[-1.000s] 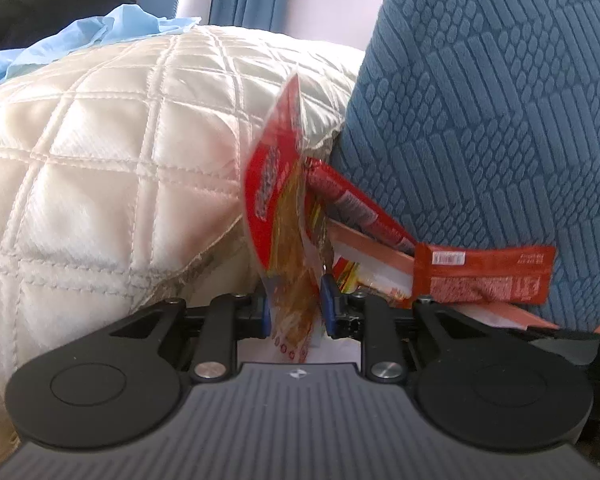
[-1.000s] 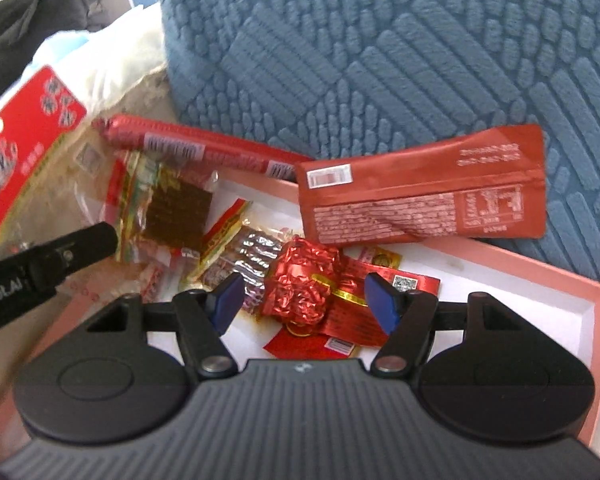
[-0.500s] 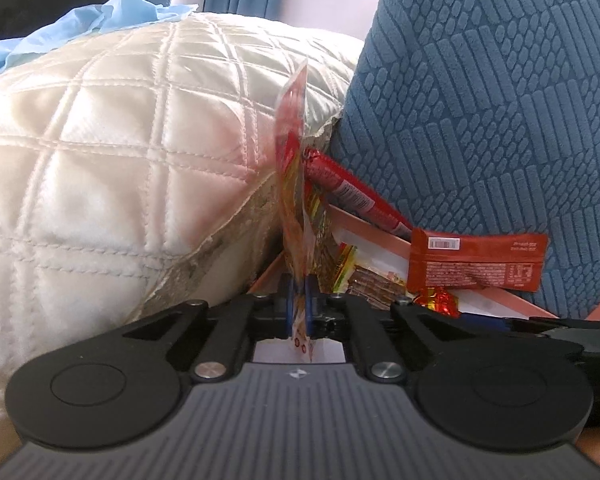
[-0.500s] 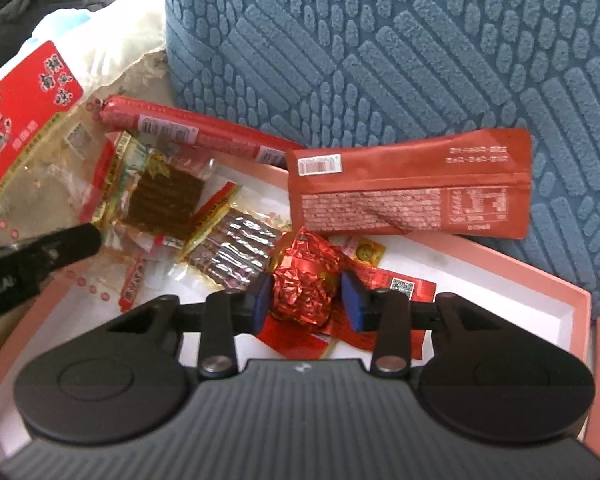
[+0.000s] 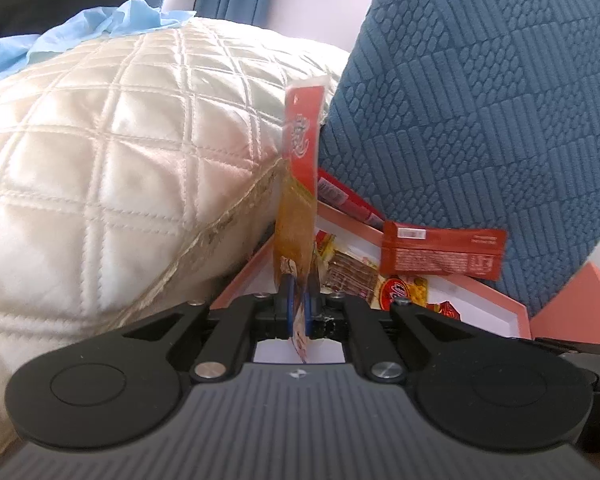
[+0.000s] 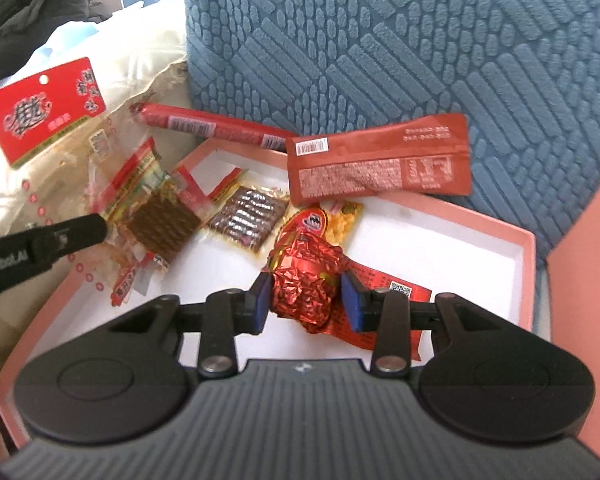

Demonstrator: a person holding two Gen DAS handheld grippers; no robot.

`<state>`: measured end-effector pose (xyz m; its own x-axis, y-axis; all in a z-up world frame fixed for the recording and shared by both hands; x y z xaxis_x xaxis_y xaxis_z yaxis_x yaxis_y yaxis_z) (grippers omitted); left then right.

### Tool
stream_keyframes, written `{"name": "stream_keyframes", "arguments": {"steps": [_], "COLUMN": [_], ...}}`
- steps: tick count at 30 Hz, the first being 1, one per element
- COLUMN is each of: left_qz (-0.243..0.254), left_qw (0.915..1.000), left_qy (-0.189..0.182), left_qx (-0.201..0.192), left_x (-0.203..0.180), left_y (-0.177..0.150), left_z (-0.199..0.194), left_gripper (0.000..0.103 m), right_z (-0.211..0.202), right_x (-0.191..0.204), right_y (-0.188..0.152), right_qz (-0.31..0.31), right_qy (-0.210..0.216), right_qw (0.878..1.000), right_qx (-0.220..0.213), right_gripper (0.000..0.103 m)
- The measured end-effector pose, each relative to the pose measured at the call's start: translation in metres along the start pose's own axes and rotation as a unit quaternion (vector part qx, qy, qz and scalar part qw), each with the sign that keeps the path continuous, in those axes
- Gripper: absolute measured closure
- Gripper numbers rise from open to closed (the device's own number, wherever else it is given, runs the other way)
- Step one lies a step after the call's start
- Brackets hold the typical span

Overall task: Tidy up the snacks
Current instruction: 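Lift the red pouch with the left tool while the right tool holds the foil candy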

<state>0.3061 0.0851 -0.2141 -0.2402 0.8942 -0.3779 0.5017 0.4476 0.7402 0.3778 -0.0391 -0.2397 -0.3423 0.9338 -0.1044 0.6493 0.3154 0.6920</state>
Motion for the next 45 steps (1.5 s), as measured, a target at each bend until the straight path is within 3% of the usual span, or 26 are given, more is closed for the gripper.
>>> {"name": "stream_keyframes", "arguments": {"steps": [21, 33, 39, 45], "left_qz": [0.0, -0.004, -0.06, -0.096], "left_qw": [0.999, 0.9973, 0.9863, 0.9786], "left_qy": [-0.045, -0.071, -0.147, -0.17], "left_qx": [-0.002, 0.017, 0.044, 0.066], "left_x": [-0.022, -0.037, -0.033, -0.031], "left_y": [-0.031, -0.046, -0.057, -0.066], "left_z": [-0.06, -0.07, -0.077, -0.069], "left_gripper": [0.099, 0.099, 0.099, 0.098], "right_z": [-0.081, -0.099, -0.105, -0.108], "right_x": [-0.018, -0.019, -0.021, -0.027], "right_y": [-0.05, -0.074, -0.082, -0.09], "right_qz": [0.043, 0.052, 0.053, 0.061], "right_qy": [-0.022, -0.033, -0.041, -0.049], "right_qw": [0.999, 0.998, 0.998, 0.997], "right_qx": [-0.02, -0.015, -0.012, -0.009], "right_gripper": [0.062, 0.062, 0.062, 0.062]}}
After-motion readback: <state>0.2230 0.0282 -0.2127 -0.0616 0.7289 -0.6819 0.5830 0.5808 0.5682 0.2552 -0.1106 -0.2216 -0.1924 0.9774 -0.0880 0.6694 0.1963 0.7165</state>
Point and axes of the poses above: each gripper's, at about its wrist camera, not at the fingertips, and z roughly the way its jaws point, x to its left, y to its top, the point moved 3 cm from there along z, roughly the way its jaws point, and after that the axes turned 14 degrees about -y, right-handed, at the moved point
